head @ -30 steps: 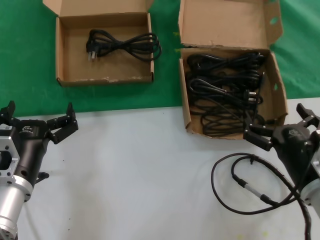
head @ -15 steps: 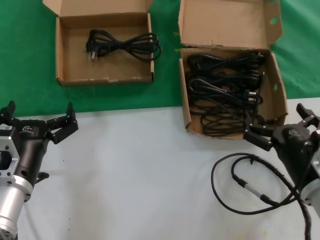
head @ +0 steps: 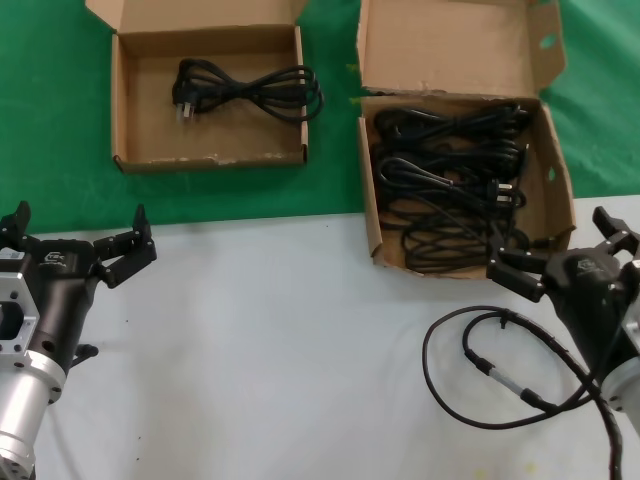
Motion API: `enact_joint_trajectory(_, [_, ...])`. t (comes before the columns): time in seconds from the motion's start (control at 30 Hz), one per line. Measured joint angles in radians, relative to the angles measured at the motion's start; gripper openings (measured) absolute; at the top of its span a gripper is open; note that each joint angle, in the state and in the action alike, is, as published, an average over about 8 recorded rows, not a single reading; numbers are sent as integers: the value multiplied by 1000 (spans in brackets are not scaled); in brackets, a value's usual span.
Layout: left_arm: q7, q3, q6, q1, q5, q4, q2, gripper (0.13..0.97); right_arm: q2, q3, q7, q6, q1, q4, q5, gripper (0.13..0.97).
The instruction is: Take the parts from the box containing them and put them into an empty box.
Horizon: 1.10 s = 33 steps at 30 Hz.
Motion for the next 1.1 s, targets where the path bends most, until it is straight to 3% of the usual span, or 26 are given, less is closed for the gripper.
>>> enact_joint_trajectory(1.1, [0,0,0,0,0,0,0,966,0,0,0,0,0,0,0,966])
